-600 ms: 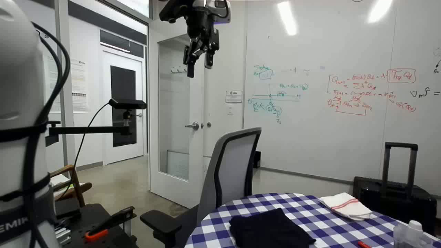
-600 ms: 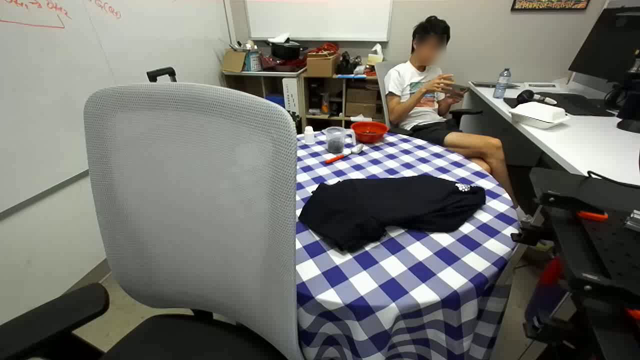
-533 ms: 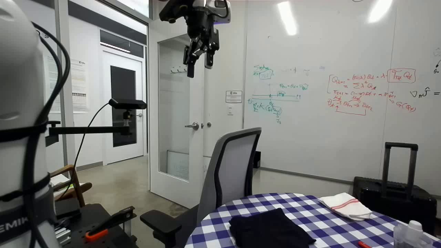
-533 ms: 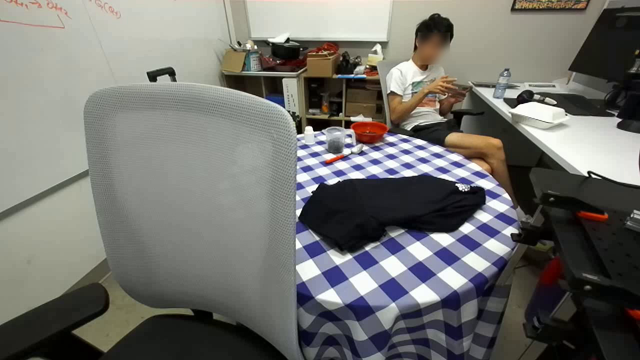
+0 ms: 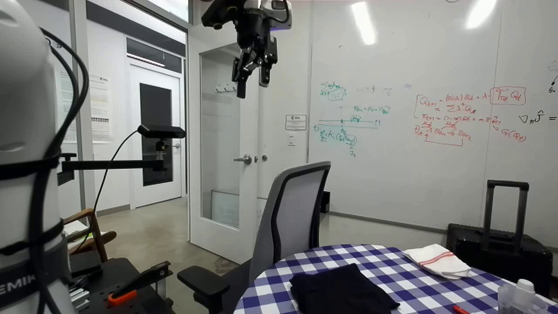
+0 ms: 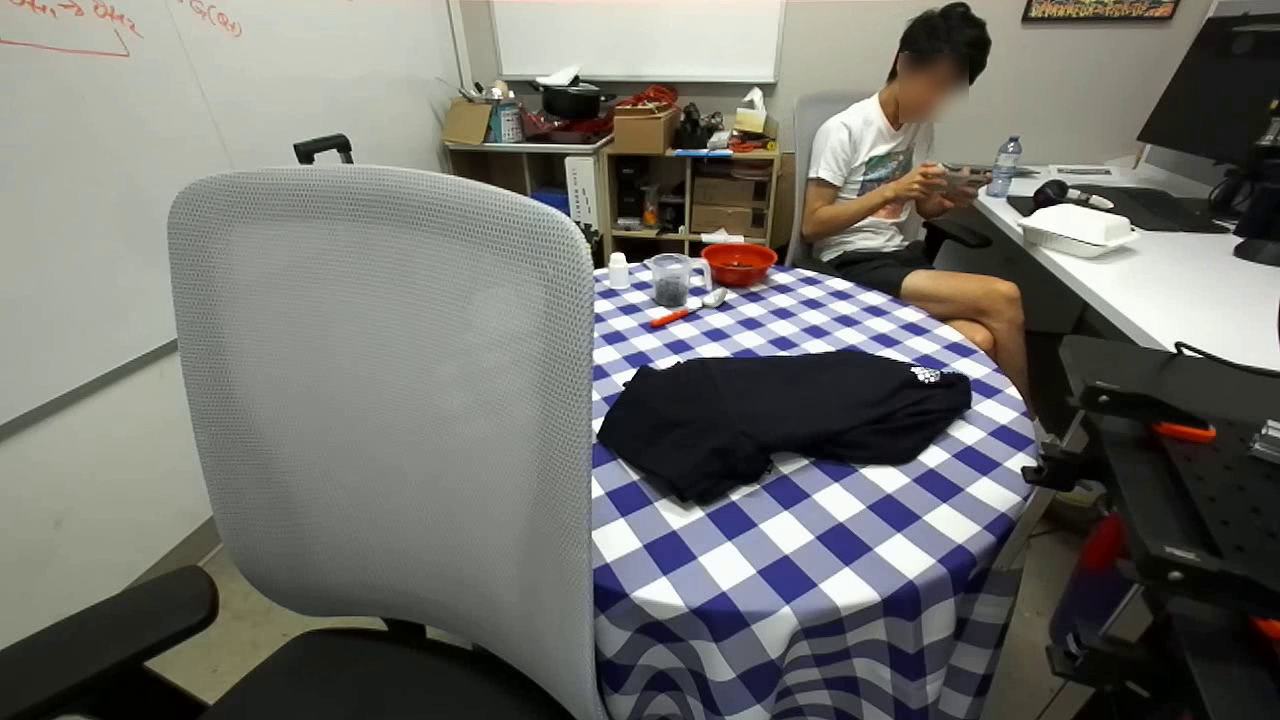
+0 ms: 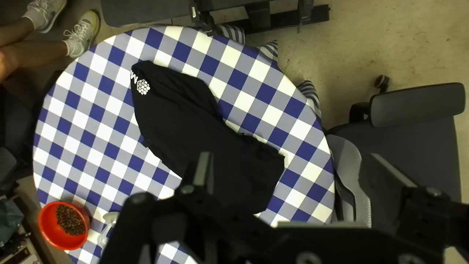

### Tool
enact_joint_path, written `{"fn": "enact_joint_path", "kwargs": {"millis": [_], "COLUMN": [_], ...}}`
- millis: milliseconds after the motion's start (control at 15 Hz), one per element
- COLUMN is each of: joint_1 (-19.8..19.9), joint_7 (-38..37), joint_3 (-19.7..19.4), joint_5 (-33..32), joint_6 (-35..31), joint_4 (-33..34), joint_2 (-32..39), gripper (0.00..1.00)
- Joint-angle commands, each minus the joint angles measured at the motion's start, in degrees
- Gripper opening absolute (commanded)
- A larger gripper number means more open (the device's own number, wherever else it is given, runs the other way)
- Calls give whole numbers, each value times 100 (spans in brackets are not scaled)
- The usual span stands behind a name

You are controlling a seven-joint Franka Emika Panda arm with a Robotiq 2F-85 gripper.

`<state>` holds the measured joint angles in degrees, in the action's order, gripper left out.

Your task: Pick the cloth and put it on the back rest of the chair

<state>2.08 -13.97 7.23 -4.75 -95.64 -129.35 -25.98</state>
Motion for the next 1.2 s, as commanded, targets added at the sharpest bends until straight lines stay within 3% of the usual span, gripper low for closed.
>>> {"fn": "enact_joint_path", "kwargs": {"millis": [0, 333, 667, 1133], "joint_1": [-89, -91, -126, -254], "joint_7": [-28, -37, -287, -430], "joint_3": [-74, -68, 53, 294], "joint_5": [-29, -46, -103, -1080], "joint_6": [17, -4, -818, -1814], "joint_4": [14, 27, 37, -188], "joint_2": [9, 32, 370, 1532], "gripper": [100, 100, 100, 100]}}
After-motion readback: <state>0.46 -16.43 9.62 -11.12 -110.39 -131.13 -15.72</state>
